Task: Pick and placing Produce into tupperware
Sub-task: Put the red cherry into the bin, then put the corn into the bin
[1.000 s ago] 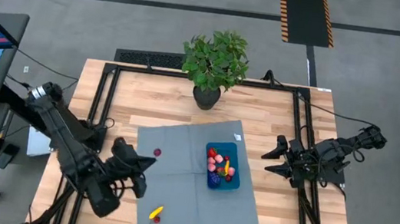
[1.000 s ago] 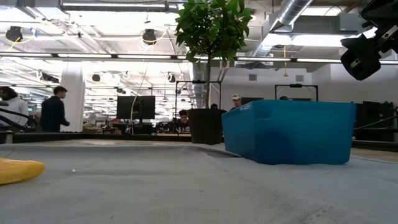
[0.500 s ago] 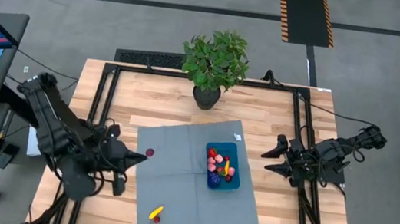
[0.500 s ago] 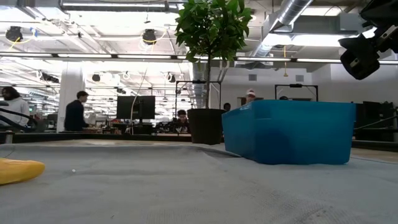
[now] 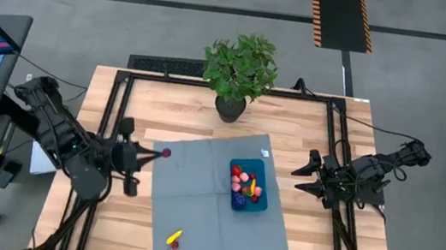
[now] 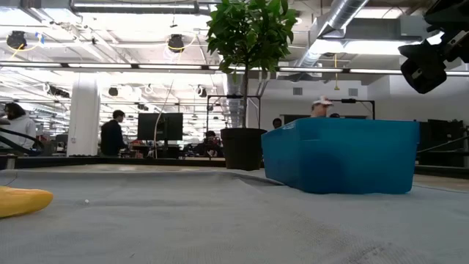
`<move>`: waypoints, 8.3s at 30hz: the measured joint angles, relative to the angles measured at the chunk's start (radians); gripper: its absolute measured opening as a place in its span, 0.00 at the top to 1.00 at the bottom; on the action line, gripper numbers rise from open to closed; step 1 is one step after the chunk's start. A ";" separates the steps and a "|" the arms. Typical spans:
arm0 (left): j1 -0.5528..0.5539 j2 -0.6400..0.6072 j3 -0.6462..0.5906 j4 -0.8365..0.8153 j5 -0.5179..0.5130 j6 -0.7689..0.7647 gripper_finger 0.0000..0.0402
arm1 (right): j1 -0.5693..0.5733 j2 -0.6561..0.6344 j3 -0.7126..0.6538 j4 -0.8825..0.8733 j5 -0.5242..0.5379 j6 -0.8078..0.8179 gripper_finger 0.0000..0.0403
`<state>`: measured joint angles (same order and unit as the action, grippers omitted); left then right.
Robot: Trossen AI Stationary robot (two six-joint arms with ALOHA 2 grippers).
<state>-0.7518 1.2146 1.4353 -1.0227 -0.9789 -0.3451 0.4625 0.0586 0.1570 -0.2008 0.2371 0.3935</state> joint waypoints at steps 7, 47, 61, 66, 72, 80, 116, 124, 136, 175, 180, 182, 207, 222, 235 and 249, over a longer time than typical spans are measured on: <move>0.085 -0.042 0.000 -0.185 -0.062 -0.033 1.00 | 0.000 0.000 0.000 0.003 0.000 -0.029 0.38; 0.627 -0.641 -1.135 1.389 0.994 0.391 1.00 | -0.008 0.000 0.000 0.061 0.127 -0.340 0.38; 0.751 -0.524 -1.151 1.510 1.110 0.412 1.00 | -0.438 0.010 0.000 0.074 -0.223 -0.451 0.38; 0.760 -0.477 -1.151 1.568 1.113 0.410 1.00 | -0.631 0.029 -0.009 0.080 -0.378 -0.502 0.38; 0.760 -0.363 -1.151 1.608 1.106 0.348 1.00 | -0.803 0.028 -0.103 0.212 -0.392 -0.535 0.38; 0.760 -0.136 -1.151 1.853 1.129 0.297 1.00 | -0.884 0.036 -0.150 0.256 -0.446 -0.508 0.38; 0.695 0.614 -0.445 1.457 1.011 0.201 1.00 | -0.882 0.046 -0.151 0.244 -0.419 -0.209 0.38; 0.679 0.640 -0.405 1.428 1.025 0.183 1.00 | -0.882 0.046 -0.151 0.244 -0.419 -0.209 0.38; 0.674 0.636 -0.405 1.389 1.024 0.167 0.75 | -0.882 0.046 -0.151 0.244 -0.419 -0.209 0.38; 0.073 0.348 -0.499 0.844 0.696 -0.898 0.72 | -0.882 0.045 -0.152 0.244 -0.419 -0.209 0.38; 0.056 0.362 -0.499 0.812 0.653 -0.992 0.72 | -0.882 0.045 -0.152 0.244 -0.419 -0.209 0.38; 0.057 0.379 -0.499 0.792 0.662 -1.018 0.72 | -0.882 0.045 -0.152 0.244 -0.419 -0.209 0.38; 0.038 0.638 -0.278 0.492 0.768 -1.128 0.72 | -0.882 0.050 -0.152 0.246 -0.419 -0.209 0.38; 0.039 0.828 -0.009 0.254 0.789 -1.024 0.72 | -0.882 0.066 -0.152 0.244 -0.419 -0.209 0.38; 0.039 0.835 -0.014 0.247 0.807 -0.952 0.79 | -0.882 0.066 -0.152 0.244 -0.419 -0.209 0.38; 0.012 0.773 -0.014 0.201 0.492 -0.804 0.90 | -0.882 0.066 -0.152 0.244 -0.419 -0.209 0.38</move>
<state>-0.7400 1.9878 1.4208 -0.8215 -0.4870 -1.1495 -0.4198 0.1242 0.0051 0.0433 -0.1818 0.1844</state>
